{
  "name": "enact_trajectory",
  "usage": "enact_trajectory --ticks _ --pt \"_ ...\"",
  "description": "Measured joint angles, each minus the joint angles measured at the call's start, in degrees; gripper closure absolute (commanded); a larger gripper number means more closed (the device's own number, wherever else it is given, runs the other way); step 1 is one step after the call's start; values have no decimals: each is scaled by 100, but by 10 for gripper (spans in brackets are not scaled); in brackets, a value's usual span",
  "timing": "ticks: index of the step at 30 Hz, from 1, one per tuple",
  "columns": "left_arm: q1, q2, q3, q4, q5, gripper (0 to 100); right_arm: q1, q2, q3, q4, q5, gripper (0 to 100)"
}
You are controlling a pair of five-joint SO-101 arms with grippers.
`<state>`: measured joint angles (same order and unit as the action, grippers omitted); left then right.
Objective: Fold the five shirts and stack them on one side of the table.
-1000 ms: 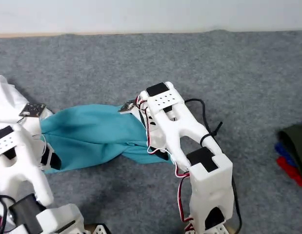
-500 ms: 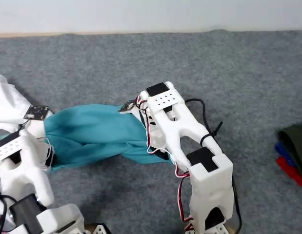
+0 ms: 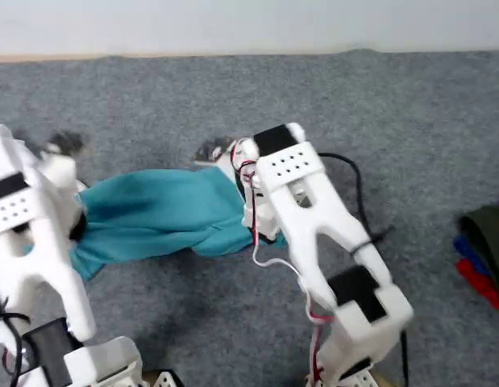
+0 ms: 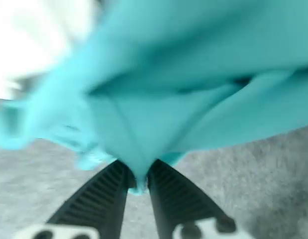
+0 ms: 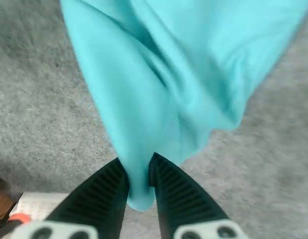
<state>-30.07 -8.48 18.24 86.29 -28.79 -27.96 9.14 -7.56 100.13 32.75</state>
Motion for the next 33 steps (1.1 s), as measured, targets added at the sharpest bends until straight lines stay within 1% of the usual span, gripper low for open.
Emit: enact_trajectory --ticks 4,10,12,17,21,24,29,33 --pt "62 0 -1336 475 422 998 281 -985 0 0 0 989" --pt "492 0 -3156 1213 888 998 1319 -2382 0 -53 0 990" --pt "659 0 -3587 1266 1020 998 1591 -2752 0 -97 105 990" --pt "1002 -308 -4211 1292 1196 998 1820 -3437 0 -105 396 990" --pt "1433 -765 -4299 1301 1213 998 2136 -3648 0 -105 440 990" --pt "1556 -862 -4185 1301 1213 998 2242 -3648 0 -105 545 990" --pt "1547 -695 -3112 1301 1213 998 2110 -3499 26 -105 668 989" --pt "1547 -132 -2198 1143 1213 998 1952 -3042 440 -273 721 989"
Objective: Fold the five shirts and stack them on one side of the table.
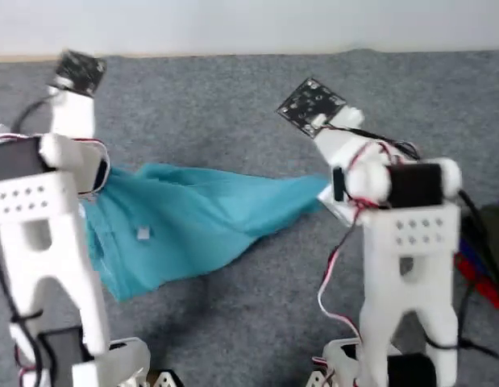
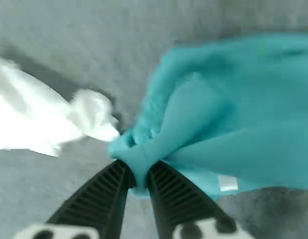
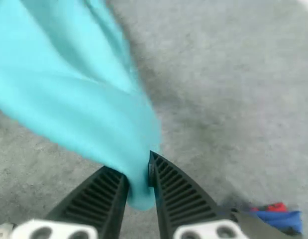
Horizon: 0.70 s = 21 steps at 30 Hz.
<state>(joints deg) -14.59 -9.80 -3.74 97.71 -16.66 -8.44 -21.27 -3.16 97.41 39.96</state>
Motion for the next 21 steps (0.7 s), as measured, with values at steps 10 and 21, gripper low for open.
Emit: enact_trajectory --ticks 10,21 --pt "0 2259 387 -870 -193 917 18 1240 580 -642 18 989" --pt "44 1354 149 -422 -1020 836 9 1705 580 -651 18 990"
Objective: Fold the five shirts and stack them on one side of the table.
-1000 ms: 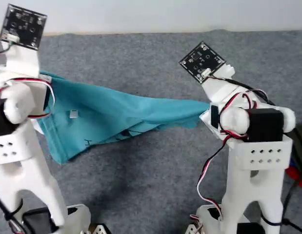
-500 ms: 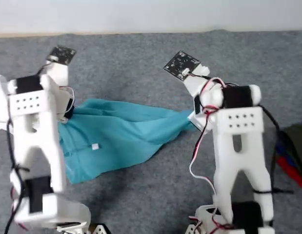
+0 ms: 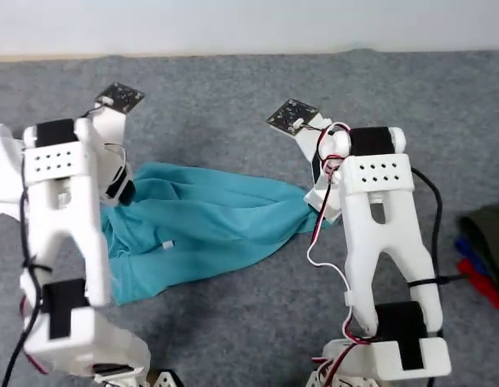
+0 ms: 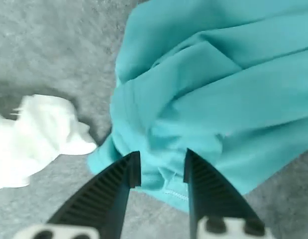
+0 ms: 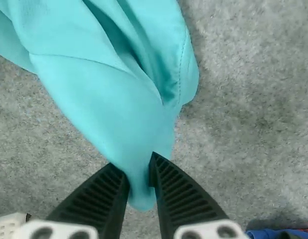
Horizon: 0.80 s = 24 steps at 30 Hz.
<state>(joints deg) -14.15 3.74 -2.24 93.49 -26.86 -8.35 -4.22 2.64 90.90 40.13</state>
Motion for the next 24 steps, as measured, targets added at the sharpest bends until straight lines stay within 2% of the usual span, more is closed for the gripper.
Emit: enact_trajectory --ticks 5,10,17,24 --pt "0 -466 123 492 -571 840 9 0 0 105 0 990" --pt "0 -484 1099 501 -1354 840 0 0 0 158 -26 990" --pt "53 -475 2277 -492 -2048 837 0 0 0 158 -246 990" --pt "273 290 2356 -1134 -2136 837 0 0 0 158 -290 990"
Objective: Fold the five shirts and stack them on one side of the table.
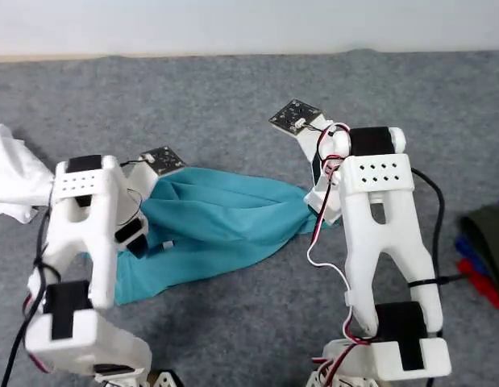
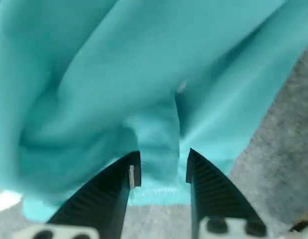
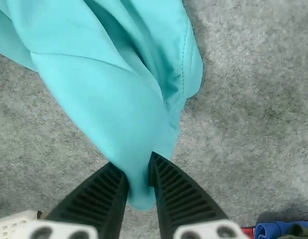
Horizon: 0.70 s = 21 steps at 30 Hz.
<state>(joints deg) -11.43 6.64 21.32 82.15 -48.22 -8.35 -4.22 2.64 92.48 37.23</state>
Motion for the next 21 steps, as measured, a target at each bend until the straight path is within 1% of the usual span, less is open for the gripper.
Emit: enact_trajectory --ticks 5,8,14,21 --pt "0 519 0 -387 -35 840 0 0 0 0 0 990" --pt "0 607 0 -422 -105 845 0 0 0 0 0 990" --pt "0 571 0 -422 -105 897 0 0 0 0 0 990" --pt "0 149 0 -422 -105 972 0 0 0 0 0 990"
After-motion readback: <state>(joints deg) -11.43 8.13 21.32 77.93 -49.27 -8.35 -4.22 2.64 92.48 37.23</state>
